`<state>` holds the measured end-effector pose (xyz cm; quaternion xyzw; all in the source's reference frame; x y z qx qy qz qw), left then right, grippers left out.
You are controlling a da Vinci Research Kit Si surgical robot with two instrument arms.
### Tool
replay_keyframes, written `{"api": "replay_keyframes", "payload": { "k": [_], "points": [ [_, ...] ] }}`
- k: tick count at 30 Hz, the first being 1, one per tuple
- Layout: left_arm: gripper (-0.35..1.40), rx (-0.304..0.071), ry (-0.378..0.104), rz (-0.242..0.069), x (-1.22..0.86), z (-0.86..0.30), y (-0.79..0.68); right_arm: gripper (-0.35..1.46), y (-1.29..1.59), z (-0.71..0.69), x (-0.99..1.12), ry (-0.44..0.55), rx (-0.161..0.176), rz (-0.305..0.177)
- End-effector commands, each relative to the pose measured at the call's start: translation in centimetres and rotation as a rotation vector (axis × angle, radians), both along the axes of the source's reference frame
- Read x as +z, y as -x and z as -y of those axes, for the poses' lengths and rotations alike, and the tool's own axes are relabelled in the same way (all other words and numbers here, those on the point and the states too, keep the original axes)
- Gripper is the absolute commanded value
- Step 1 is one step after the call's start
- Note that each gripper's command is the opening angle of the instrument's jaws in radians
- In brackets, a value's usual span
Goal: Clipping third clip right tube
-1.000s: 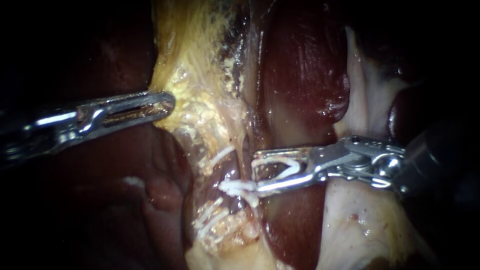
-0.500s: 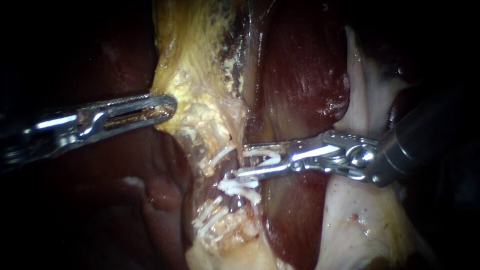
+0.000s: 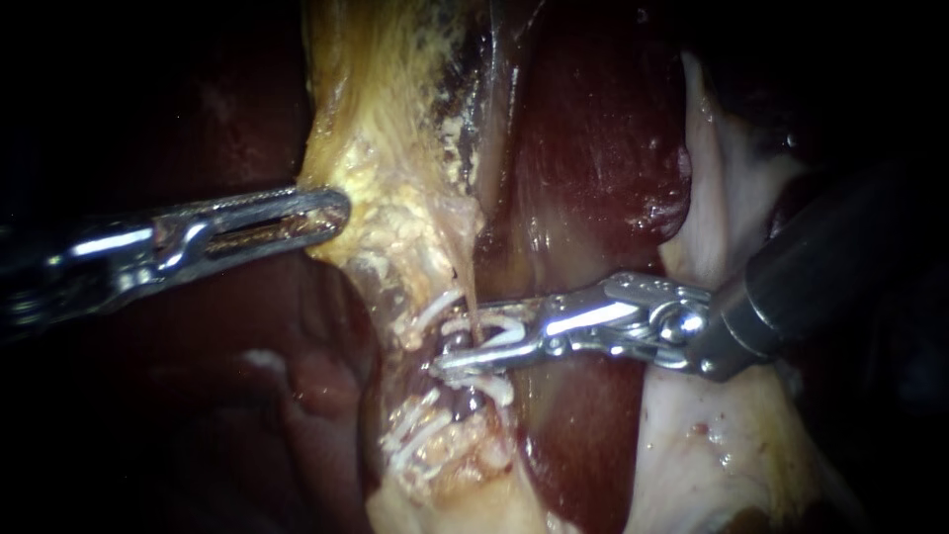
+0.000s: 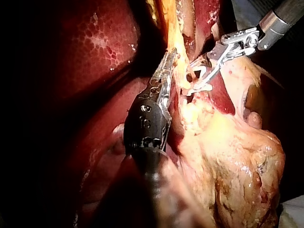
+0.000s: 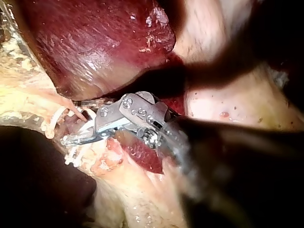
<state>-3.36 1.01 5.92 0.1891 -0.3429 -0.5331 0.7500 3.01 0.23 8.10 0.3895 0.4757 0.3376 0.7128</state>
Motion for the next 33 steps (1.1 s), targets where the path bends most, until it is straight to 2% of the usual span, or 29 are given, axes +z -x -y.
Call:
{"api": "replay_keyframes", "payload": {
  "k": [1,4,7,10,11,16,23,25,27,33],
  "points": [
    [-0.35,0.001,-0.001,0.001,0.00,0.00,0.00,0.41,-0.02,0.00,0.01,-0.001,-0.002,-0.001],
    [-0.35,0.001,-0.001,0.001,0.00,0.00,0.01,0.37,-0.06,0.02,0.02,0.000,-0.004,-0.002],
    [-0.35,0.001,-0.001,0.001,0.00,0.00,0.01,0.23,-0.05,0.02,0.02,-0.017,0.000,0.002],
    [-0.35,0.001,-0.001,0.001,0.00,0.00,0.00,-0.08,0.00,-0.01,-0.01,-0.040,0.010,0.010],
    [-0.35,0.001,-0.001,0.001,0.00,0.00,0.00,-0.12,0.02,-0.04,-0.03,-0.046,0.019,0.012],
    [-0.35,0.001,-0.001,0.001,0.00,0.00,0.00,-0.11,0.04,-0.13,-0.10,-0.056,0.038,-0.015],
    [-0.35,0.001,-0.001,0.001,0.00,0.00,0.00,-0.10,0.03,-0.15,-0.10,-0.057,0.039,-0.015],
    [-0.35,0.001,-0.001,0.001,0.00,0.00,0.00,-0.17,0.03,-0.15,-0.10,-0.061,0.043,-0.012],
    [-0.35,0.002,-0.001,0.001,0.00,0.00,0.00,-0.35,0.04,-0.15,-0.10,-0.071,0.048,-0.008],
    [-0.35,0.002,-0.001,0.002,0.00,0.00,0.00,-0.35,0.08,-0.21,-0.15,-0.089,0.077,0.010]
  ]
}}
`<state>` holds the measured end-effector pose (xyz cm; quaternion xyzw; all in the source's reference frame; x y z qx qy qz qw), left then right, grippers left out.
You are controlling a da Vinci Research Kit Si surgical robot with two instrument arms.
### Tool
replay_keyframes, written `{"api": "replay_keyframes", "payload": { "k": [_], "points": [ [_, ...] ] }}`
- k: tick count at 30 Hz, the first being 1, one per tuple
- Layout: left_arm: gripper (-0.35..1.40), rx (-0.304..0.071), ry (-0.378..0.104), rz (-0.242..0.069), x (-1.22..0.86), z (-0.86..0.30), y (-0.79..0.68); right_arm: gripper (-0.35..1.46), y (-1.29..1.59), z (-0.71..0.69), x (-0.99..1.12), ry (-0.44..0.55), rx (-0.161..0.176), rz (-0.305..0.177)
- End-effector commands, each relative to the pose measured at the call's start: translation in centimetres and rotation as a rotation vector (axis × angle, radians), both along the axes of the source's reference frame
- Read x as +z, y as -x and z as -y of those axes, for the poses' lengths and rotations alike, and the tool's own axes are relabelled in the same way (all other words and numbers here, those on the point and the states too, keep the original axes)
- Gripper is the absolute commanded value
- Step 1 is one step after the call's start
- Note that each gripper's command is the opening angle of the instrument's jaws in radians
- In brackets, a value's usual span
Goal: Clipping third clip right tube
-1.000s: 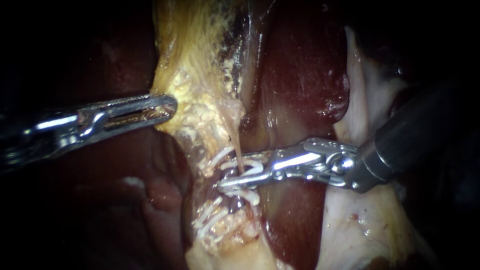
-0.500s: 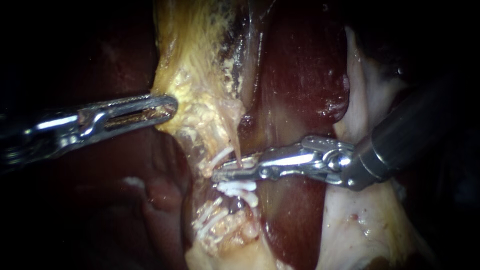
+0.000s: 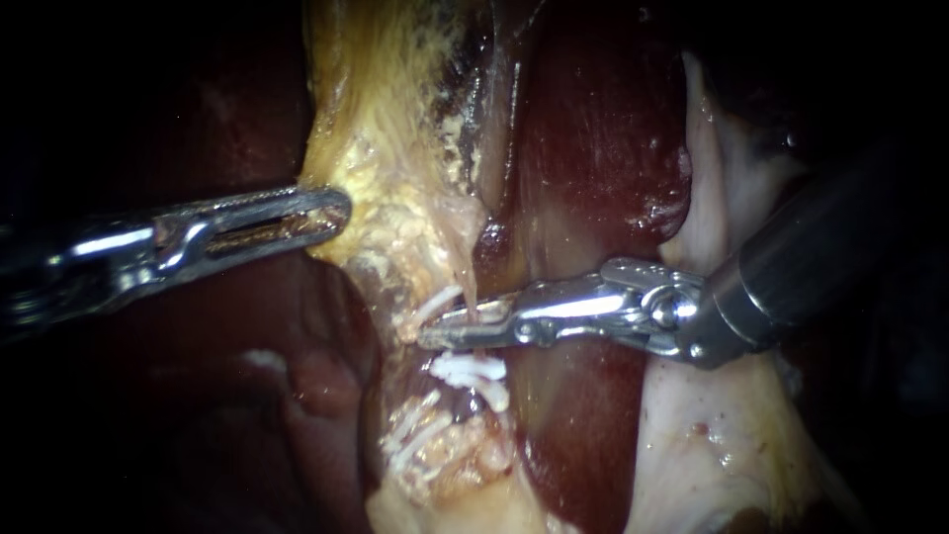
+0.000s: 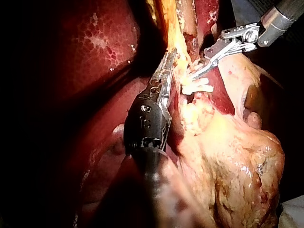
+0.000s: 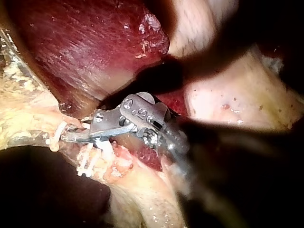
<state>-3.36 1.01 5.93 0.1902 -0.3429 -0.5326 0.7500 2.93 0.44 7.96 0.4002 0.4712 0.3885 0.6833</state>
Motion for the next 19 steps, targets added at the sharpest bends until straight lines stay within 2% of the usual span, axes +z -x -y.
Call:
{"api": "replay_keyframes", "payload": {
  "k": [1,5,19],
  "points": [
    [-0.35,0.000,0.000,0.000,0.00,0.00,0.00,-0.35,0.01,-0.02,-0.02,-0.006,0.003,0.002],
    [-0.35,0.000,0.000,0.000,0.00,0.00,0.00,-0.35,0.04,-0.03,-0.03,-0.005,0.012,0.004],
    [-0.35,0.000,0.000,0.000,0.00,0.00,0.00,-0.35,0.03,0.00,0.00,-0.012,0.008,0.016]
  ]
}}
